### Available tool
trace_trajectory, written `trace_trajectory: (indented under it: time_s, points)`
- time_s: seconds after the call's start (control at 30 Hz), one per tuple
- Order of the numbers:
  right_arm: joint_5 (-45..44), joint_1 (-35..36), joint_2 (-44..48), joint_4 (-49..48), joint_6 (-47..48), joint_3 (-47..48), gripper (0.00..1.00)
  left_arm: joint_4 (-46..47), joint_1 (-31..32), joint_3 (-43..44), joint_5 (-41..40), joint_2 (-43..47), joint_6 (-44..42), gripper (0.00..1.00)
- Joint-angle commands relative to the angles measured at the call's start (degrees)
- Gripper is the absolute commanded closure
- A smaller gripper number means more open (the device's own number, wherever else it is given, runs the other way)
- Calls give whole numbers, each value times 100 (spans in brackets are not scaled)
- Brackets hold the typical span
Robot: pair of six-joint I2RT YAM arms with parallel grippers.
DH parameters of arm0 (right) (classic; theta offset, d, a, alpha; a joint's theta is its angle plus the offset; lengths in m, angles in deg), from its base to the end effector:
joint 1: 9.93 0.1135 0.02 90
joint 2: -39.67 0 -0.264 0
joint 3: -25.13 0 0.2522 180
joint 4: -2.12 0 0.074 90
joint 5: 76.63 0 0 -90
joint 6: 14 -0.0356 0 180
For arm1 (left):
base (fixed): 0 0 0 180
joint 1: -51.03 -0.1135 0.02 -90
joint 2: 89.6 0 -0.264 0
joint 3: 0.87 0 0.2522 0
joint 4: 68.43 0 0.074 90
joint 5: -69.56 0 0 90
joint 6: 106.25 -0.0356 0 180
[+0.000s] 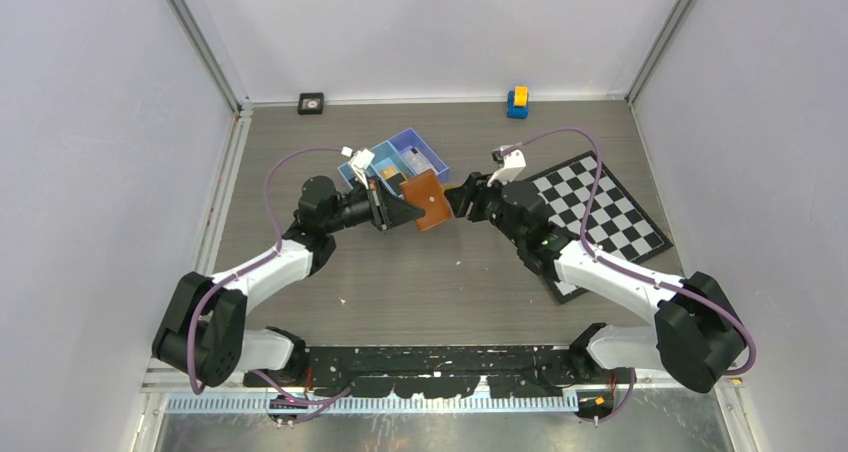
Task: Take the credit cards out of the card holder
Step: Open the card holder.
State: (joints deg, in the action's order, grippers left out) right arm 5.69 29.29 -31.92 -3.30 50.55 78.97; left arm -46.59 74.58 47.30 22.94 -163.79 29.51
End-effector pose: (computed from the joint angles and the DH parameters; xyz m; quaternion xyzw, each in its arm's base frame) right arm 0.2227 0.1756 0.2638 -0.0515 0.7766 0.2906 0.5566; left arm 0.2417 -0.1320 0.2496 0.1158 0.7163 -0.5824 0.3665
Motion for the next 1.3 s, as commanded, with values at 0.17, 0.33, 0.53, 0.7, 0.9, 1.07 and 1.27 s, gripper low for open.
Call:
trace_trajectory:
  time_s: [0.17, 0.33, 0.53, 0.7, 0.9, 1.07, 1.27]
  points:
    - [380, -107, 332, -1615, -706, -516, 46, 1369, -28, 21, 606, -400, 636, 100]
    - [530, -182, 400, -2110, -973, -751, 46, 1411, -33, 14, 609, -424, 660, 100]
    - [689, -244, 225, -2298, -1352, -734, 46, 1598, -31, -9, 661, -433, 730, 100]
    - [689, -257, 146, -2516, -1511, -781, 56, 1824, -26, -31, 716, -475, 845, 100]
    - [650, -257, 175, -2533, -1511, -816, 97, 1789, -30, -14, 700, -524, 819, 100]
    - [597, -258, 178, -1993, -1359, -654, 100, 215, -52, 109, 95, -425, 106, 74]
    - [1031, -257, -266, -1892, -1401, -424, 100, -567, -61, 206, -368, -534, -330, 54]
